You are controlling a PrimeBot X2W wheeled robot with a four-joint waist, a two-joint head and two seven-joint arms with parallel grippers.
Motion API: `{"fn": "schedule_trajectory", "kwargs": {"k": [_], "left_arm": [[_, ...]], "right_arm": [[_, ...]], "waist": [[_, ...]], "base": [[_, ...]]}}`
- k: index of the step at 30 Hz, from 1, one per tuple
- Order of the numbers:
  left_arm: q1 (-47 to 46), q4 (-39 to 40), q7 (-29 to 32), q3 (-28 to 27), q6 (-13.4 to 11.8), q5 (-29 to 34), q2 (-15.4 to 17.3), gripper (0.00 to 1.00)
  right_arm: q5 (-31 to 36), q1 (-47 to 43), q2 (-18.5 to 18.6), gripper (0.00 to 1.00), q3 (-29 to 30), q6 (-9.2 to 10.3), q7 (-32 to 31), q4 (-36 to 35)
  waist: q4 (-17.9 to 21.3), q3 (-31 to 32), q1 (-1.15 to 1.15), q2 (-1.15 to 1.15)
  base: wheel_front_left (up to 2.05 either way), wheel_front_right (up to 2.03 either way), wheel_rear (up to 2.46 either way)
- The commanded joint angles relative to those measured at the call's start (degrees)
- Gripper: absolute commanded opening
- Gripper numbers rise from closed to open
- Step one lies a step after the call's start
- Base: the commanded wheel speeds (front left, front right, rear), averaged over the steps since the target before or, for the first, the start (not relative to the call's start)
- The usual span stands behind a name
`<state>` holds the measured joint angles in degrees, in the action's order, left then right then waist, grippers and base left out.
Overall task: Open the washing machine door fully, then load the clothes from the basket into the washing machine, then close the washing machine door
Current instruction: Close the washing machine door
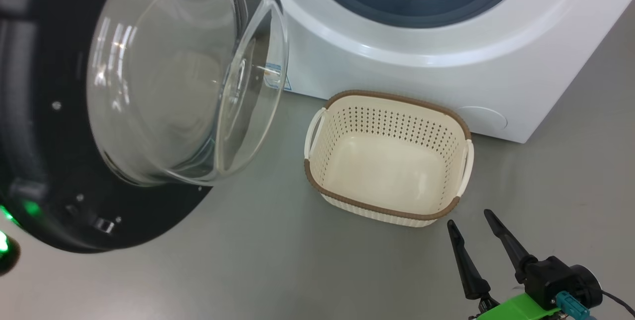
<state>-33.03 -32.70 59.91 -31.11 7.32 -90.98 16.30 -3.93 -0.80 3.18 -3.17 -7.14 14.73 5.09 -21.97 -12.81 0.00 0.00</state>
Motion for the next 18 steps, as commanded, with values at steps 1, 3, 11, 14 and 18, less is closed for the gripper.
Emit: {"fn": "schedule_trajectory", "kwargs": {"k": [1,3,11,14,18], "left_arm": [[2.0,2.9,1.4,-0.5,0.2,-0.2,1.9,0.0],[3.4,4.9,1.9,-0.6,0.2,-0.7,0.7,0.0],[9.2,15.6,4.2,0.8,-2.4,-2.7,-6.1,0.0],[12.0,20.7,4.4,2.6,-3.6,-2.0,-9.1,0.0],[14.3,26.8,3.4,5.0,-5.7,-2.1,-11.9,0.0]], "right_arm": [[-0.9,0.8,-0.3,1.0,-1.7,-0.35,0.3,-1.4],[-1.6,0.4,-0.3,1.0,-1.7,-0.35,0.3,-1.4],[-4.5,-1.5,-0.3,1.0,-1.6,-0.35,0.3,-1.7],[-5.3,-2.2,-0.3,1.0,-1.9,-0.35,0.3,-1.7],[-6.2,-2.9,-0.3,1.0,-2.2,-0.35,0.3,-1.5]], "waist": [[0.3,0.9,0.0,0.0],[0.4,1.7,0.0,0.0],[1.0,4.5,0.0,0.0],[1.3,5.4,0.0,0.0],[1.6,6.6,0.0,0.0]], "base": [[0.0,0.0,0.0],[0.0,0.0,0.0],[0.0,0.0,0.0],[0.0,0.0,0.0],[0.0,0.0,0.0]]}}
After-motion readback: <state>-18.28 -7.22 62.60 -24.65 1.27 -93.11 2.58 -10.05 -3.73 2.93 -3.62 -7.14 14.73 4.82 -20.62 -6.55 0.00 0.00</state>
